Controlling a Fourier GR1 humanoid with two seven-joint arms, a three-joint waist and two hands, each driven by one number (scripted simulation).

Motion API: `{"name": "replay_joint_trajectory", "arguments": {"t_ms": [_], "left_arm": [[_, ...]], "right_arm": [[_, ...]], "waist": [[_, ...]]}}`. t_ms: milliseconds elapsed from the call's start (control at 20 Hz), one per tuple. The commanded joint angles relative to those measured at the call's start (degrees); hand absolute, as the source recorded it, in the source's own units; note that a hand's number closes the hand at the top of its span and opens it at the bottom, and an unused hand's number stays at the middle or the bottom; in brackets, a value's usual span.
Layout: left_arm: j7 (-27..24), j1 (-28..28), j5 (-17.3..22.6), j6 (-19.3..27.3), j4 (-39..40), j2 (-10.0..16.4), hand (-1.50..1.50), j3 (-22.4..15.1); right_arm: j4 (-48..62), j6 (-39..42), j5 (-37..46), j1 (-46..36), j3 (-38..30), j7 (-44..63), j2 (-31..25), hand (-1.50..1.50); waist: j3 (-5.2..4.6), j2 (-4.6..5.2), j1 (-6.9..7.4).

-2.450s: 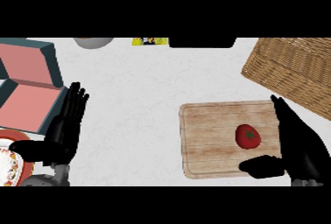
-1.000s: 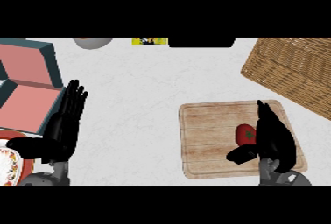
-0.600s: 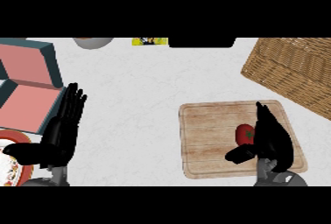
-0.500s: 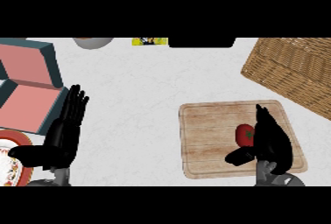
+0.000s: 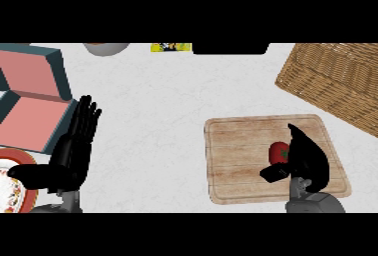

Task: Pick the tomato from the cutting board and place it in the basket

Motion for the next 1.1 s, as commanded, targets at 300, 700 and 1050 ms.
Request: {"name": "replay_joint_trajectory", "arguments": {"t_ms": [300,700,1050], "left_arm": [[3.18,-1.83,-0.09,-2.39,-1.52,0.42,0.00,3.89],[-1.58,3.84,-2.44,-4.97,-1.18,-2.37,0.00,2.72],[-0.75,-1.73,-3.02,-4.70,0.96,-2.98,0.00,1.64]], "right_arm": [[3.94,5.38,-1.47,-1.61,-0.31,-5.23,-2.58,1.50],[3.65,5.79,2.52,-3.77,0.82,-4.58,-1.44,1.50],[32.36,-5.97,7.27,-22.05,-1.75,-10.01,1.43,1.50]], "waist": [[0.01,0.02,0.07],[0.00,0.01,0.06],[0.16,1.54,4.19]]}}
